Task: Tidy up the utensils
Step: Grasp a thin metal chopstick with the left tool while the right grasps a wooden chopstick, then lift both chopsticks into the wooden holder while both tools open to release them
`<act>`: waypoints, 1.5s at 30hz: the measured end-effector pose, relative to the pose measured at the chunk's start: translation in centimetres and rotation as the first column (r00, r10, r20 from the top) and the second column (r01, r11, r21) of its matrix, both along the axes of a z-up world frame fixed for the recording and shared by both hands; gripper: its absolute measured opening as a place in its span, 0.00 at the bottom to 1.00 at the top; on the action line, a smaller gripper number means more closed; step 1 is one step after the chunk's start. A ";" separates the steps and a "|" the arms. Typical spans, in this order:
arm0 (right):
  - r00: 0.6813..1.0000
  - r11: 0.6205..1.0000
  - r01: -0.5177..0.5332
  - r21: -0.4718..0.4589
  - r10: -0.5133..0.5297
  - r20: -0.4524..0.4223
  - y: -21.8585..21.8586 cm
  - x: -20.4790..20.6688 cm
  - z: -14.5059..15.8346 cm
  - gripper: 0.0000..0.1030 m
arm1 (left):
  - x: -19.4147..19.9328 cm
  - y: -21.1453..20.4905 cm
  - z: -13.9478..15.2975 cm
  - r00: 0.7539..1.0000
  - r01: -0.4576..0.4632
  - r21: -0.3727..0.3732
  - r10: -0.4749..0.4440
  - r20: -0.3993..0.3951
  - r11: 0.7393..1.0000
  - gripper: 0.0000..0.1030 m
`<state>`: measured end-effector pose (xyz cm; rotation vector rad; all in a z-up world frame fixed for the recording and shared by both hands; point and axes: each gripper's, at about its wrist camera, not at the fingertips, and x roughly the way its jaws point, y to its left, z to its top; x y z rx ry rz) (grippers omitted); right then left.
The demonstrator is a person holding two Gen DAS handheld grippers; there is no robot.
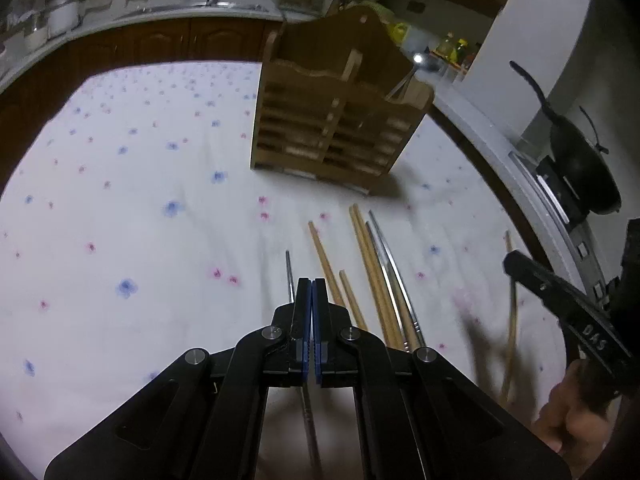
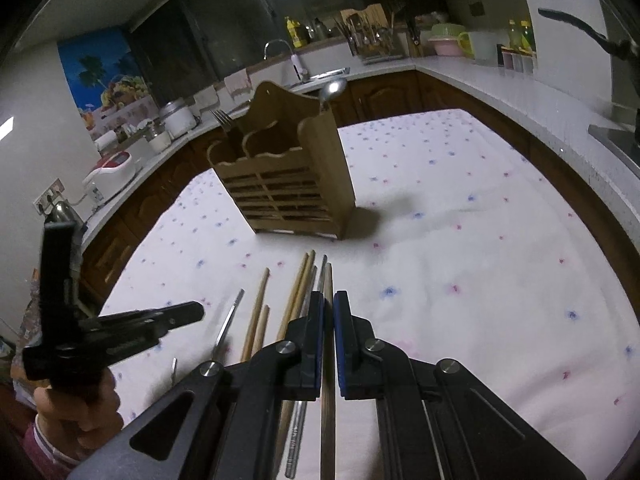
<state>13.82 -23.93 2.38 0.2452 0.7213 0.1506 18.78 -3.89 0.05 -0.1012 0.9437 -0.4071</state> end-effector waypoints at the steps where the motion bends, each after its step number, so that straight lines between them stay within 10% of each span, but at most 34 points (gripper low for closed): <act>1: 1.000 1.000 -0.003 -0.001 0.003 0.003 0.1 0.0 0.2 0.05 | 0.3 -0.3 0.0 1.000 0.004 0.007 -0.004 -0.013 1.000 0.00; 21: 1.000 1.000 0.008 0.030 -0.008 -0.007 -0.1 0.0 0.0 0.05 | 4.1 -4.0 -4.5 0.995 0.082 0.216 -0.066 -0.079 0.973 0.05; 45: 0.987 0.999 -0.032 0.021 0.028 0.160 0.9 -0.2 6.6 0.05 | -2.0 3.4 9.9 0.972 -0.007 -0.102 0.031 0.234 0.995 0.03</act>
